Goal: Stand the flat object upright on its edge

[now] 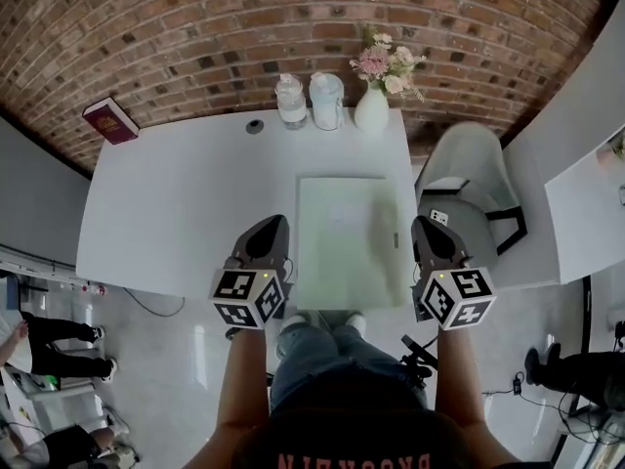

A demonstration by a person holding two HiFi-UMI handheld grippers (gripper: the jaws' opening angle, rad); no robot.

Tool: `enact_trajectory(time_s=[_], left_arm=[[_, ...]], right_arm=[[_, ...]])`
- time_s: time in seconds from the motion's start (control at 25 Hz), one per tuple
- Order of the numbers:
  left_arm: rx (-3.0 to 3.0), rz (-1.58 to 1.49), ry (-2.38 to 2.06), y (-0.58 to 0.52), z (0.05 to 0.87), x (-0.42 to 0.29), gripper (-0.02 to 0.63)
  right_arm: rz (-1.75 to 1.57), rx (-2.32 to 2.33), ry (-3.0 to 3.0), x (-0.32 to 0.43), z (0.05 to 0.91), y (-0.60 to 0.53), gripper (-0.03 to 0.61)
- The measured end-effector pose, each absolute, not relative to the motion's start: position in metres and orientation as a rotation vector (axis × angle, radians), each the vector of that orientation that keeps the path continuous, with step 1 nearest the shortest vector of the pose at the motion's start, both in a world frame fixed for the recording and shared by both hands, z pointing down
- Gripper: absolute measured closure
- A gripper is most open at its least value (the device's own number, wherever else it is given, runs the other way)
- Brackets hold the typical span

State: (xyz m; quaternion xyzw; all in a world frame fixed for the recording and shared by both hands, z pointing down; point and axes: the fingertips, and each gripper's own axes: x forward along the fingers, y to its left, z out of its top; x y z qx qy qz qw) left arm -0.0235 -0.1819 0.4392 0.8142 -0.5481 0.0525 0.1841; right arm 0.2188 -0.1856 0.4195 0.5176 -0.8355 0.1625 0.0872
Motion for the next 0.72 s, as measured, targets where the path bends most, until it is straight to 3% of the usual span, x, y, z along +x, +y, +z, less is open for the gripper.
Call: enact_trajectory(time_s=[0.08, 0.12, 0.2, 0.24, 0.36, 0.44, 0.72], left_arm=[[2.267, 0.138, -1.571, -0.176, 0.441, -0.025, 0.612], [2.263, 0.133, -1.565, -0.173, 0.442, -0.024, 0.61], [2.257, 0.113, -1.528, -0.168, 0.445, -0.019, 0.439], [2.248, 0.101, -1.518, -0.167, 0.446, -0.018, 0.403], [2.229, 0.092, -1.526, -0.166, 0.448, -0.019, 0.395], [2.225, 0.098, -1.509, -0.167, 0.452, -0.017, 0.357], [2.166, 0.2, -1.434, -0.174, 0.481, -0.015, 0.35]], right_arm=[[0.499, 1.503, -2.505, 0.219, 0.424, -0.187, 0.559], [0.508, 1.487, -2.516, 0.219, 0.426, -0.188, 0.515], [0.532, 1.46, -2.538, 0.218, 0.43, -0.189, 0.443], [0.544, 1.447, -2.544, 0.218, 0.432, -0.19, 0.409], [0.575, 1.411, -2.536, 0.217, 0.439, -0.19, 0.345], [0.606, 1.394, -2.514, 0.219, 0.446, -0.189, 0.302], [0.713, 1.345, -2.405, 0.221, 0.476, -0.189, 0.291]])
